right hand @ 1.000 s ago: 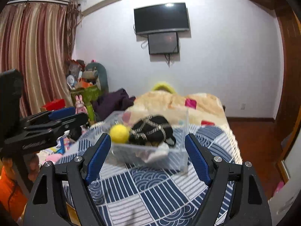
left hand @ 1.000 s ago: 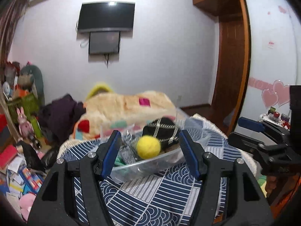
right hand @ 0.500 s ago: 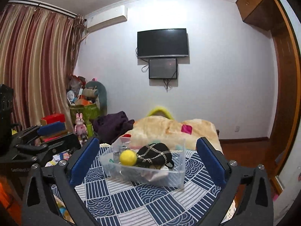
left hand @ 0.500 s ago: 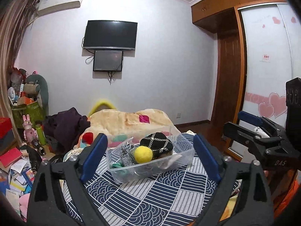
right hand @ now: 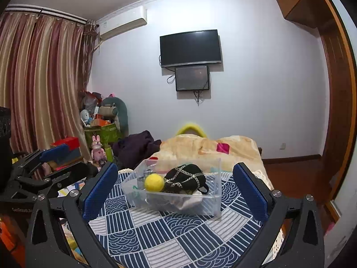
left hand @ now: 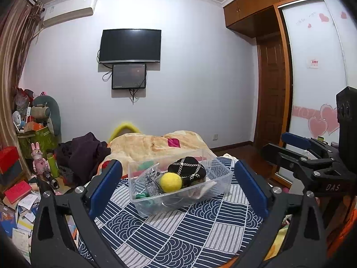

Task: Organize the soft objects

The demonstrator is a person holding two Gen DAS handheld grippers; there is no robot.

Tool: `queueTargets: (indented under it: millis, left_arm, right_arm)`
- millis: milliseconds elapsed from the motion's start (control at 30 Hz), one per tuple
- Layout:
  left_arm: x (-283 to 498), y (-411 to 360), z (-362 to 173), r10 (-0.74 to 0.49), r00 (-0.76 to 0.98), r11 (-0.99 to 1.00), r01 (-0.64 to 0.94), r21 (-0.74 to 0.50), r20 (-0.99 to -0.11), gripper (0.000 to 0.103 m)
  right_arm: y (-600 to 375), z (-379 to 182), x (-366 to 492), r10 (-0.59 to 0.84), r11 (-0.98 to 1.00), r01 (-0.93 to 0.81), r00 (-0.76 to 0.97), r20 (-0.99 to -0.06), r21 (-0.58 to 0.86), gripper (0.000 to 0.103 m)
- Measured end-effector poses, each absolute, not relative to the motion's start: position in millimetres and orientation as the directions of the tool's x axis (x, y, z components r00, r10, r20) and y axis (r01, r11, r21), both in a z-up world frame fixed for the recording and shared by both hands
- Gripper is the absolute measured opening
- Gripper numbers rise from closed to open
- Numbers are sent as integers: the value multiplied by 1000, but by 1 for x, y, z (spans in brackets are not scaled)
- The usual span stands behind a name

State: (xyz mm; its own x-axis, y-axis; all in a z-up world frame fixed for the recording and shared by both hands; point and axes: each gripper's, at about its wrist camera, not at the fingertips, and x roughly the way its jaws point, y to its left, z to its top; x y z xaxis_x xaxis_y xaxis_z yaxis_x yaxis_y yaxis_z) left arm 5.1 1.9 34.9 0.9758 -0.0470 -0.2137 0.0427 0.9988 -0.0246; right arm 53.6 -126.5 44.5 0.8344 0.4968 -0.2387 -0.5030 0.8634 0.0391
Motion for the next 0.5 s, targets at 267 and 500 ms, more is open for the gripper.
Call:
queueTargets:
  millis: [267, 500]
  left_arm:
    - [5, 0, 33, -42, 977, 999, 41, -7, -209, 102]
    - [6, -2, 32, -45, 976, 999, 44, -10, -211, 103]
  right_arm:
    - [-127, 43, 54, 501, 862, -505, 831, -244, 46, 103]
    - [-128, 43, 52, 501, 861, -506, 829, -246, 48, 103]
